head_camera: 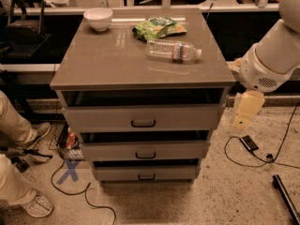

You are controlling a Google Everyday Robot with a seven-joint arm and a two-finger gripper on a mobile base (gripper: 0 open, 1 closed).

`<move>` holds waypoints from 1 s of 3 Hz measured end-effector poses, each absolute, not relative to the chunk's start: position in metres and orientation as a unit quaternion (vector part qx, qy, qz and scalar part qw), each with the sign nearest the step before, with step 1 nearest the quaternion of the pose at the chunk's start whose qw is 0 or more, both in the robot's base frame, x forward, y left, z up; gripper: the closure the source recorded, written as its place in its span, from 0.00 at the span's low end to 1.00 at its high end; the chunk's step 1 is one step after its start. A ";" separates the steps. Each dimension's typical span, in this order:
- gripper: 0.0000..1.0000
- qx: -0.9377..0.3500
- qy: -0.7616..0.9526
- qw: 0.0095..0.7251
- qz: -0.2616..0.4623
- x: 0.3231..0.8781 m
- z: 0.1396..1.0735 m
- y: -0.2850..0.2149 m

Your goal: Open middle drawer

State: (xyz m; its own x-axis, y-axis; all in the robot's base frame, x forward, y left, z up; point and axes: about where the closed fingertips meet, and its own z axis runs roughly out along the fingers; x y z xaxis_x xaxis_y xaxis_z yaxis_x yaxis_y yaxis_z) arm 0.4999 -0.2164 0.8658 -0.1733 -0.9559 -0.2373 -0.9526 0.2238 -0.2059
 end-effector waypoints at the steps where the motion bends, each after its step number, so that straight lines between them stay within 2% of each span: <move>1: 0.00 -0.623 0.766 0.159 -0.005 0.500 0.866 -0.216; 2: 0.00 -0.622 0.767 0.155 0.010 0.496 0.848 -0.211; 3: 0.00 -0.625 0.759 0.170 0.059 0.488 0.801 -0.200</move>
Offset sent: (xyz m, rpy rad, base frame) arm -0.0094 0.0128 -0.0451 0.0480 0.0646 0.0022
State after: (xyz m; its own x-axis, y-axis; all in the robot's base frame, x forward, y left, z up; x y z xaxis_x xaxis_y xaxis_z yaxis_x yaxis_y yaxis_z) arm 0.4883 -0.1998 0.8013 -0.1605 -0.9291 -0.3333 -0.9696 0.2115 -0.1228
